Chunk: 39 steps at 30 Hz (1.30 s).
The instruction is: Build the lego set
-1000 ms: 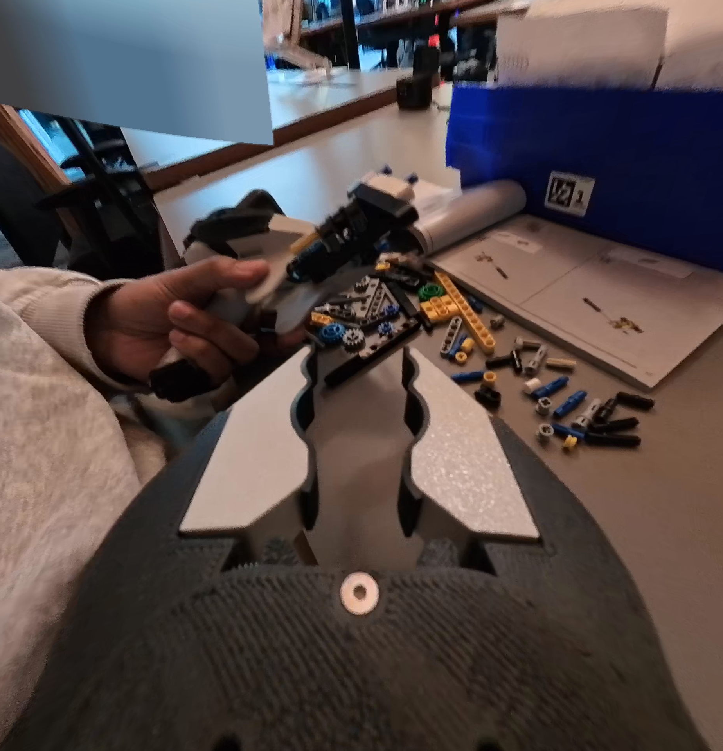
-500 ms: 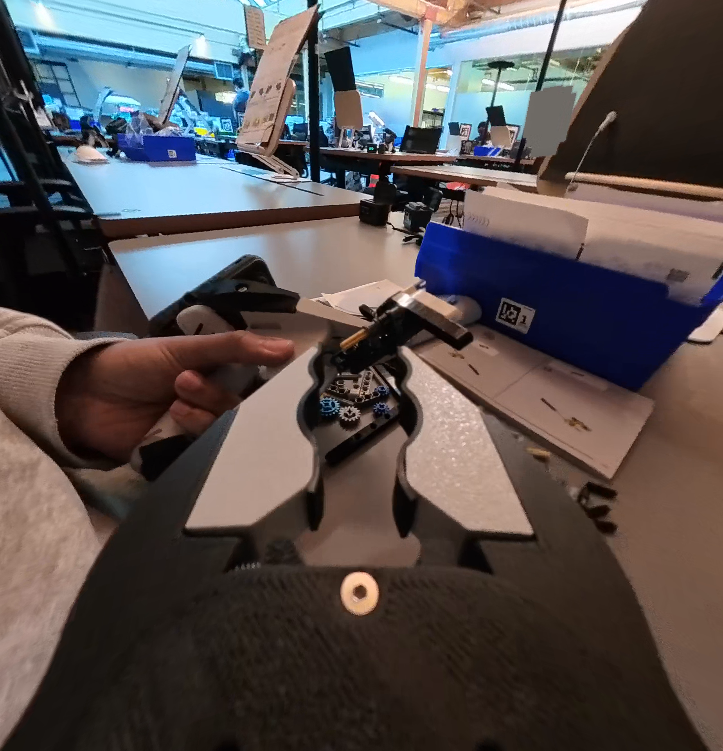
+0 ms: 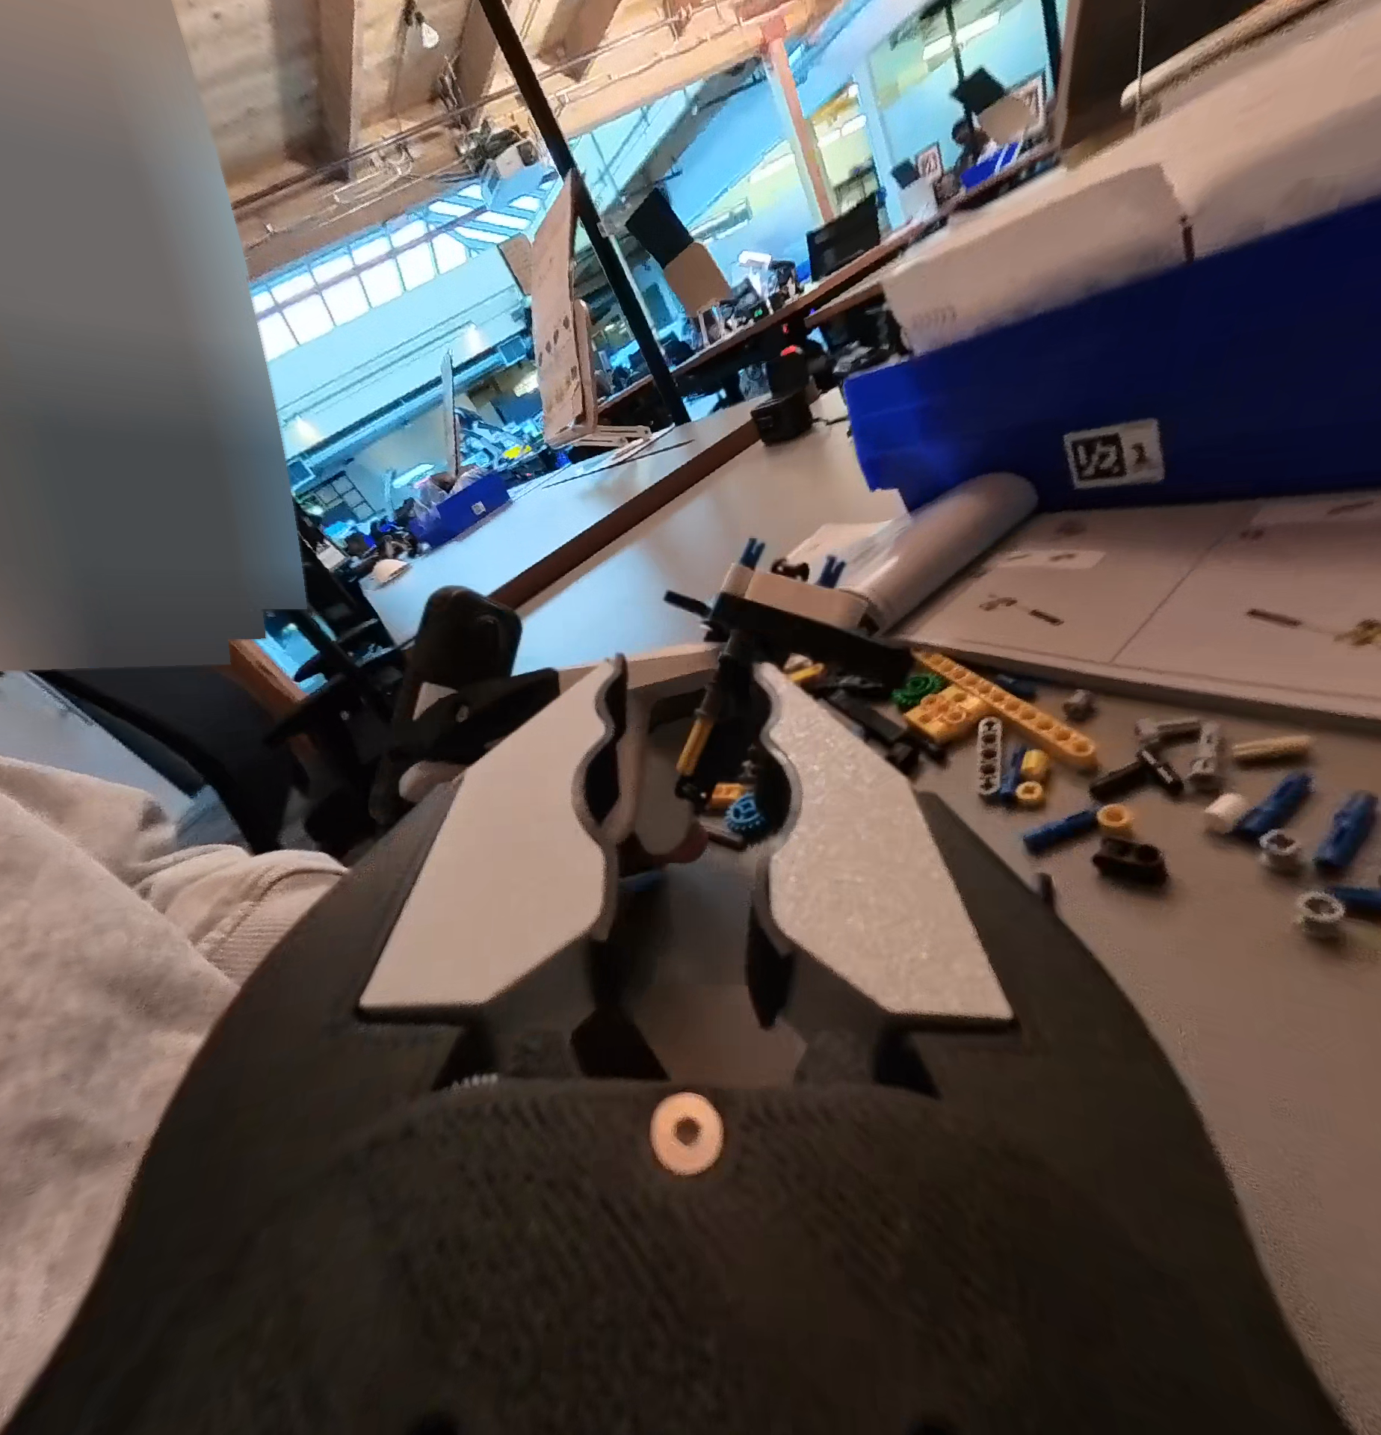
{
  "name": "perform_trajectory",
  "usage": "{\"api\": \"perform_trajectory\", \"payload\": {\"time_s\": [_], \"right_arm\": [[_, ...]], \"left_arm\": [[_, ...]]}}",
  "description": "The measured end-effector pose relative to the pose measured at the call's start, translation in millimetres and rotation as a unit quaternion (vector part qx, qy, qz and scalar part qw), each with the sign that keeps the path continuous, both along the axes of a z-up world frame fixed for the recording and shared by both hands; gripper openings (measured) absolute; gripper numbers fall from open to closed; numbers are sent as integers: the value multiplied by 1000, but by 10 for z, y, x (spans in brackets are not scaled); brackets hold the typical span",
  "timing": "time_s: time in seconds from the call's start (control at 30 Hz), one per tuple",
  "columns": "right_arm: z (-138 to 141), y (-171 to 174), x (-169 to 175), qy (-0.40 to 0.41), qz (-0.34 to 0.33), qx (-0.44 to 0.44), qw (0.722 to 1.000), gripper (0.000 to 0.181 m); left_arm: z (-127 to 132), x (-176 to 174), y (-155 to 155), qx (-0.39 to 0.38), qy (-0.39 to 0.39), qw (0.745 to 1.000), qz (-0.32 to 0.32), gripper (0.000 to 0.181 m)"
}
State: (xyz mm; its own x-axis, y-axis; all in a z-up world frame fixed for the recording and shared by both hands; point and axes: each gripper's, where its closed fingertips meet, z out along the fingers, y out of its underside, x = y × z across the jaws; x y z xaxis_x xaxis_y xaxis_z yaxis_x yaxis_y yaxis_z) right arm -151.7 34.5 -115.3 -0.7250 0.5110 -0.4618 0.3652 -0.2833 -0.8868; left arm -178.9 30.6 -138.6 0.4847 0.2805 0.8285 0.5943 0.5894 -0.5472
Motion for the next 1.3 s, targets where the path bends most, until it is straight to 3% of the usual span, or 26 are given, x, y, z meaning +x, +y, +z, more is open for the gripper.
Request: {"api": "perform_trajectory", "payload": {"time_s": [0.27,0.6,0.73,0.97,1.17,1.3], "right_arm": [[-108,14,-36,-40,5,-2,999,21],[70,149,-8,-18,20,-63,998,7],[115,242,-45,-5,23,-80,997,5],[285,410,6,59,93,-74,991,5],[457,635,293,141,175,-42,974,5],[416,903,203,128,144,6,981,5]], "left_arm": [[127,64,40,-66,77,995,13,8],[396,227,128,-154,217,963,34,15],[422,288,196,-147,227,963,15,20],[527,430,294,-76,227,970,-44,29],[555,570,402,-73,251,962,-83,26],[444,451,370,-107,228,966,-65,18]]}}
